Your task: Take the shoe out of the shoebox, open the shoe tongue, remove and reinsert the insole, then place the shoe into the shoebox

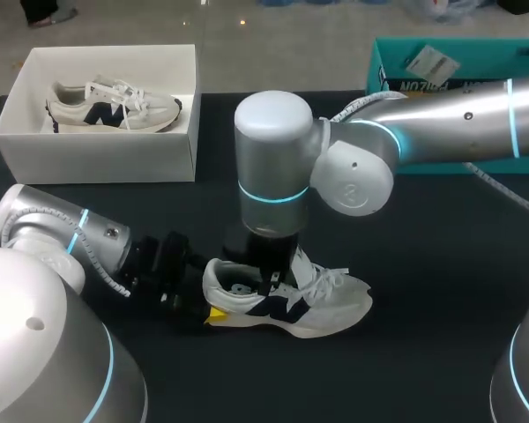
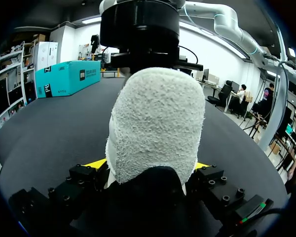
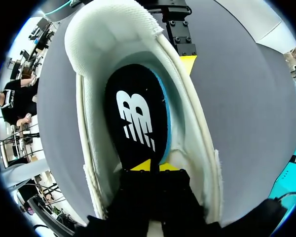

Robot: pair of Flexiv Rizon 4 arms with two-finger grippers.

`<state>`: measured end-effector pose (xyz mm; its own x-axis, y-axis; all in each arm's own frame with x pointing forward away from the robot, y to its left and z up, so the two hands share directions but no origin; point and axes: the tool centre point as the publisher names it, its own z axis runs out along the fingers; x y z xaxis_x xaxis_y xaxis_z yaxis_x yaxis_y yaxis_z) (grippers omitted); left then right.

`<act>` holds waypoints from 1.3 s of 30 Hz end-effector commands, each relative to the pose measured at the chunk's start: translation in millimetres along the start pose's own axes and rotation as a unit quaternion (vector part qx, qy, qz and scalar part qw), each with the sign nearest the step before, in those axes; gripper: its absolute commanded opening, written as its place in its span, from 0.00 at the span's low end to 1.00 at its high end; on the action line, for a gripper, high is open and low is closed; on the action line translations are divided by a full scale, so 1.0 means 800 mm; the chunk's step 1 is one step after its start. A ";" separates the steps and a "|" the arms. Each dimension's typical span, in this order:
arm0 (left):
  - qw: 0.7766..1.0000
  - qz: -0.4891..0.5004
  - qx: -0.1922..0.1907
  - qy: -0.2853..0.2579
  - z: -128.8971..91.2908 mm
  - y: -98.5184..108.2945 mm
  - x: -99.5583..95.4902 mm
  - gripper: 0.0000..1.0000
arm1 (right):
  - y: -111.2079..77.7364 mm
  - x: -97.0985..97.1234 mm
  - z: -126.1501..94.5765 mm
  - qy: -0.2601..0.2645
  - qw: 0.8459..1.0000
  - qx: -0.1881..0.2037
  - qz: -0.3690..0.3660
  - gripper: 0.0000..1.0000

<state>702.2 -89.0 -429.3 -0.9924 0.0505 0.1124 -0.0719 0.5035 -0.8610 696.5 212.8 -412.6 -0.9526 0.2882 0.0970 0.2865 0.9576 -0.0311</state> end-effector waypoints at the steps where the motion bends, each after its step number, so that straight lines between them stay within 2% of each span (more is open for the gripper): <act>1: 1.000 -0.001 -0.002 0.000 0.003 0.003 0.000 0.00 | -0.002 0.003 0.025 0.008 1.000 -0.005 -0.004 0.00; 12: 1.000 -0.001 -0.002 0.000 0.003 0.003 0.000 0.00 | 0.006 0.009 -0.031 0.025 0.998 -0.038 -0.039 0.00; 18: 1.000 -0.001 -0.002 0.000 0.003 0.003 0.000 0.00 | 0.007 0.011 -0.052 0.025 0.997 -0.052 -0.055 0.00; 27: 1.000 -0.001 -0.002 0.000 0.003 0.003 0.000 0.00 | 0.005 0.009 -0.066 0.025 0.996 -0.069 -0.058 0.00; 35: 1.000 -0.001 -0.002 0.000 0.003 0.003 0.000 0.00 | -0.008 -0.002 -0.073 0.018 0.997 -0.065 -0.046 0.00; 39: 1.000 -0.001 -0.002 0.000 0.003 0.003 0.000 0.00 | -0.016 -0.007 -0.076 0.013 0.996 -0.080 -0.024 0.00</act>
<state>702.7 -88.7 -428.8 -0.9923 0.0501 0.1135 -0.0732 0.5028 -0.8613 706.5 210.0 -355.3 -0.9657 0.2272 0.1258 0.2406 0.9649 0.1049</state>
